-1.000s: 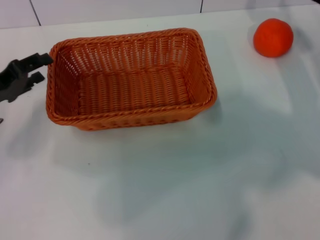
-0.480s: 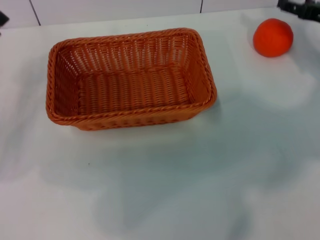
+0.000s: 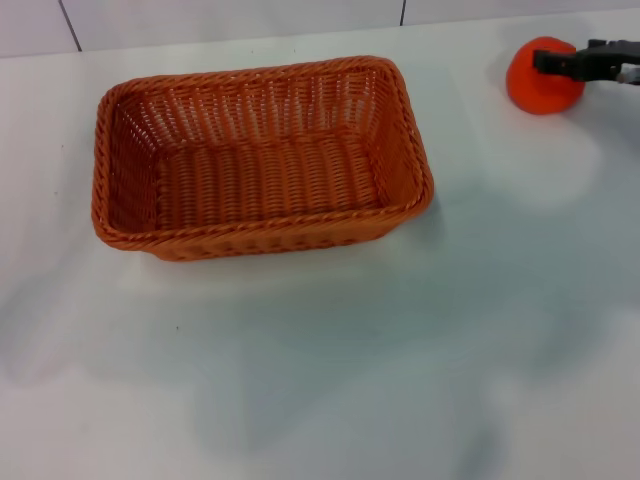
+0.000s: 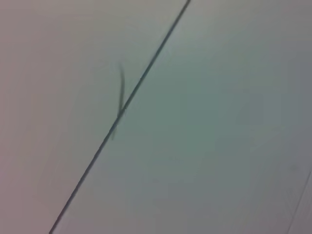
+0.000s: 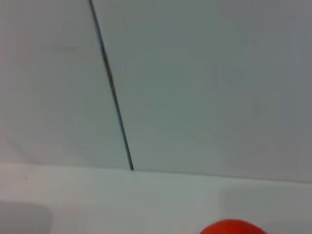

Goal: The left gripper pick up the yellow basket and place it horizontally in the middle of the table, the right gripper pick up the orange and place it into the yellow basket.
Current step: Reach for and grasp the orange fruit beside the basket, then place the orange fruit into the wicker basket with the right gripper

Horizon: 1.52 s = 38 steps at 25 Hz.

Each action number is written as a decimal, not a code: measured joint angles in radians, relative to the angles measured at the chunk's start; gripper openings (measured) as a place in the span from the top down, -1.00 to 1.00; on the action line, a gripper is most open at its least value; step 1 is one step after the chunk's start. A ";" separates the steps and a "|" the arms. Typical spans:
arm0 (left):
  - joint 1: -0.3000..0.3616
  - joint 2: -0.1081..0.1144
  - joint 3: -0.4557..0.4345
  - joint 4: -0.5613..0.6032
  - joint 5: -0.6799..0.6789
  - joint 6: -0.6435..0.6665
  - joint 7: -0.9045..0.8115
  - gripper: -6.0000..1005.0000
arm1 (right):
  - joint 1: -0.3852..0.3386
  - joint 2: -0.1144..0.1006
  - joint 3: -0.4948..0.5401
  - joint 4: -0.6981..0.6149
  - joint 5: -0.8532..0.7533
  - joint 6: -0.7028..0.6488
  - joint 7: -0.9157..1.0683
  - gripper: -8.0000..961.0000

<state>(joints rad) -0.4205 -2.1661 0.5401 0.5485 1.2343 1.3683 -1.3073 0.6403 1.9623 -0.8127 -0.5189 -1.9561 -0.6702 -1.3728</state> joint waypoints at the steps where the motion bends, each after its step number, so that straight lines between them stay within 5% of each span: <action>1: -0.001 0.001 0.001 -0.007 -0.012 0.010 0.021 -0.29 | 0.008 0.005 0.000 0.007 -0.020 0.018 0.001 -0.91; 7: -0.008 0.000 0.001 -0.013 -0.019 0.027 0.049 -0.29 | 0.046 0.031 -0.001 0.051 -0.090 0.123 -0.004 -0.72; 15: -0.016 0.001 -0.002 -0.033 -0.027 0.021 0.046 -0.29 | 0.054 0.029 0.006 0.058 -0.088 0.124 0.002 -0.09; 27: -0.021 0.003 -0.003 -0.058 -0.030 0.009 0.046 -0.29 | 0.049 0.023 0.037 0.062 -0.029 0.109 -0.013 0.44; 34: -0.017 0.003 -0.003 -0.059 -0.030 0.010 0.045 -0.29 | 0.008 0.014 0.119 0.055 0.261 -0.091 -0.136 0.61; 38: -0.015 0.003 -0.003 -0.061 -0.030 0.017 0.045 -0.29 | -0.007 0.026 0.148 0.053 0.456 -0.292 -0.224 0.67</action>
<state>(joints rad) -0.4352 -2.1629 0.5370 0.4880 1.2039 1.3851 -1.2625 0.6329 1.9882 -0.6648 -0.4659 -1.5005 -0.9619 -1.5968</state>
